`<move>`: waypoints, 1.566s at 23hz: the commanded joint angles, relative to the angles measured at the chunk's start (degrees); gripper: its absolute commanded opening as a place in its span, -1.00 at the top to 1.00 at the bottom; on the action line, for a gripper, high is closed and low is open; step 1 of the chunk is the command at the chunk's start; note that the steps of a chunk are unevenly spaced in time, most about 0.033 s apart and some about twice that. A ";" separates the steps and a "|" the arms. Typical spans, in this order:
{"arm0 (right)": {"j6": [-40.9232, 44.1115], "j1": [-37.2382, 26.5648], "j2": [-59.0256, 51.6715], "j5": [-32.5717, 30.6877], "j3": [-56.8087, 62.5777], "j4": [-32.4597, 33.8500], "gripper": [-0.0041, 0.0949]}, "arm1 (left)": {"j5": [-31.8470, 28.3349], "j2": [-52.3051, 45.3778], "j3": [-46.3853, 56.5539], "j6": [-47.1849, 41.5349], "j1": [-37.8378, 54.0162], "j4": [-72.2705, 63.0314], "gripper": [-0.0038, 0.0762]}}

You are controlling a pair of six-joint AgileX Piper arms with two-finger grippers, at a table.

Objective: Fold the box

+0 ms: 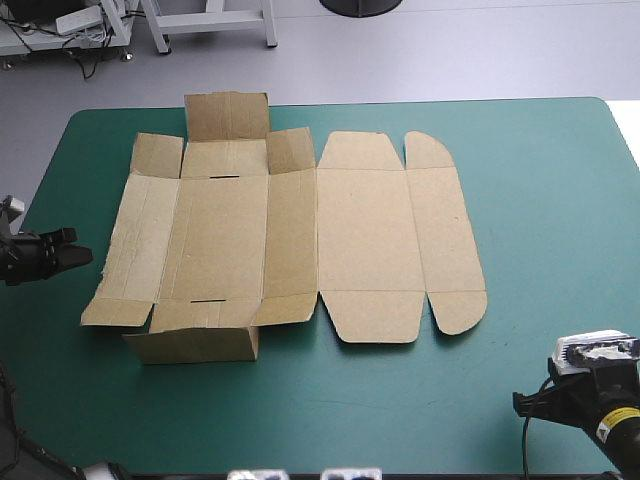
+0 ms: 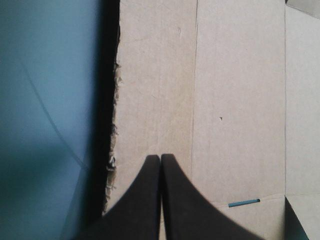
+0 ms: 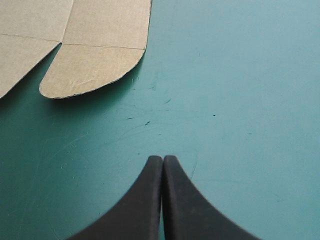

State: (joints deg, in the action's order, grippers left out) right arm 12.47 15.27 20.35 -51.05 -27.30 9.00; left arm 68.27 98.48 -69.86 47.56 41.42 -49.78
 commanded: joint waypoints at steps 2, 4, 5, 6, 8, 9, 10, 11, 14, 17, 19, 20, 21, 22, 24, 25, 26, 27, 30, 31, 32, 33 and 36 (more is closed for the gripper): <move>-0.44 -0.47 0.56 3.12 -1.31 0.96 0.94 | 0.46 -2.54 -1.76 0.47 0.30 -1.91 0.93; -0.44 -0.47 0.56 3.12 -1.31 0.96 0.94 | 0.56 -2.54 -1.76 0.47 0.30 2.13 0.93; -0.44 -0.47 0.56 3.12 -1.31 0.96 0.94 | 0.56 -2.54 -1.76 0.47 0.30 5.22 0.92; -0.23 -0.47 0.56 3.12 -1.31 0.96 0.94 | 0.56 -2.54 -1.76 0.47 0.30 8.64 0.91; -0.23 -0.47 0.56 3.12 -1.31 0.96 0.94 | 0.56 -2.54 -1.76 0.47 0.30 10.62 0.78; -0.23 -0.47 0.56 3.12 -1.31 0.96 0.94 | 0.56 -2.54 -1.76 0.73 0.30 10.08 0.65; -0.23 -0.47 0.56 3.12 -1.31 0.96 0.94 | 0.98 -2.54 -1.76 1.17 0.30 9.64 0.55; -0.23 -0.47 0.56 3.12 -1.31 0.96 0.94 | 2.04 -2.44 -1.76 1.38 0.30 8.73 0.35; -0.23 -0.47 0.56 3.12 -1.31 0.96 0.94 | 2.94 -2.19 -1.76 1.38 0.30 6.26 -0.01; -0.23 -0.47 0.56 3.12 -1.31 0.96 0.94 | 5.44 0.39 -1.76 0.62 0.30 6.10 -0.03; -0.23 -0.47 0.56 3.12 -1.31 0.96 0.94 | 5.93 1.61 -1.76 0.05 0.30 4.65 -0.03; -0.23 -0.47 0.56 3.12 -1.31 0.96 0.94 | 5.93 2.21 -1.76 0.05 0.30 3.73 -0.03; -0.23 -0.47 0.56 3.12 -1.31 0.96 0.94 | 5.93 2.50 -1.76 0.29 0.30 3.43 -0.03; 0.20 -0.47 0.56 3.12 -1.31 0.96 0.94 | 5.93 2.92 -1.76 0.71 0.30 3.43 -0.03; 0.60 -0.47 0.56 3.12 -1.31 1.06 0.94 | 5.93 3.86 -1.76 0.72 0.19 3.43 -0.03; 0.60 -0.47 0.56 3.12 -1.31 1.06 0.94 | 5.93 4.29 -1.76 0.72 0.09 3.43 -0.03; 0.60 -0.47 0.56 3.12 -1.31 1.06 0.94 | 5.93 4.30 -1.76 0.61 -0.25 3.22 -0.03; 0.60 -0.47 0.56 3.12 -1.31 1.17 0.94 | 5.93 4.53 -1.76 0.69 -0.60 3.22 -0.03; 0.60 -0.47 0.56 3.12 -1.31 1.17 0.94 | 5.93 5.37 -1.76 0.69 -2.92 2.68 -0.03; 0.60 -0.47 0.56 3.12 -1.31 1.17 0.94 | 5.93 5.61 -1.76 0.69 -3.73 2.68 -0.03; 0.60 -0.47 0.56 3.12 -1.31 1.17 0.94 | 5.93 5.76 -1.76 0.69 -4.53 2.93 -0.03; 0.60 -0.47 0.56 3.12 -1.31 1.17 0.94 | 5.93 6.22 -1.76 0.69 -5.40 3.20 -0.03; 0.60 -0.47 0.56 3.02 -1.31 1.17 0.94 | 5.93 7.29 -1.76 0.69 -8.24 3.61 -0.03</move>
State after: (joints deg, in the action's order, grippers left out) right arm 13.10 15.27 20.35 -51.05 -27.30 9.12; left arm 68.63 107.27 -70.38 48.13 35.71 -43.73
